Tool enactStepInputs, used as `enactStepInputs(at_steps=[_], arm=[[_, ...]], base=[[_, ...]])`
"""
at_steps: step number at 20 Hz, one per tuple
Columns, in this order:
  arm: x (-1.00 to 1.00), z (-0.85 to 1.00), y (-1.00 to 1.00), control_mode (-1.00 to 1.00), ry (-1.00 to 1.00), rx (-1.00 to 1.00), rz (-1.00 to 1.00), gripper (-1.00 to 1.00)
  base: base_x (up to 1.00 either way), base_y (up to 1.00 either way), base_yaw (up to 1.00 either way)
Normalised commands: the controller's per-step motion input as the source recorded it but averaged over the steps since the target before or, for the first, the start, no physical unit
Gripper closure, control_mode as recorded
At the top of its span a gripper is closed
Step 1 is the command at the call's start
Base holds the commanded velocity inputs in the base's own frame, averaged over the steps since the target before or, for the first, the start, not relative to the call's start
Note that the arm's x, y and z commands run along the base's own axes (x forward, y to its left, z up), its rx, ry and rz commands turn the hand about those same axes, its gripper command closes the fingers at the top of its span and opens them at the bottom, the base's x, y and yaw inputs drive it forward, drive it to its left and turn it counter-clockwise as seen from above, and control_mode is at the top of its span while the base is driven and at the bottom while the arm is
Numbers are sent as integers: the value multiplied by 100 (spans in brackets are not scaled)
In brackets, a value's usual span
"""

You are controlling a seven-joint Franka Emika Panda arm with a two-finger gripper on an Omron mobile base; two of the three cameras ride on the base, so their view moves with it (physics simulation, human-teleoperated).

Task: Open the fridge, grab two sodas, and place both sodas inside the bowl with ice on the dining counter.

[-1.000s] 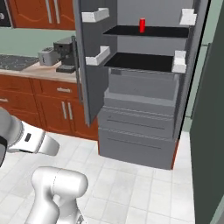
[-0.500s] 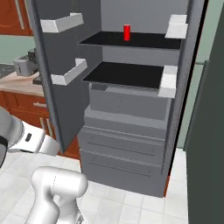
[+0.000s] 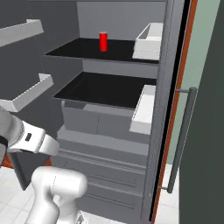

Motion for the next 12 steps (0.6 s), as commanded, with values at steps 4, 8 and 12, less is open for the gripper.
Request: enactStepInputs(at_steps=[4,8,12], arm=[[0,0,0,100,0,0,0,-100],[0,0,0,100,0,0,0,-100],[0,0,0,100,0,0,0,-100]], base=[[66,-17,-1],[52,-8,0],[71,-18,0]])
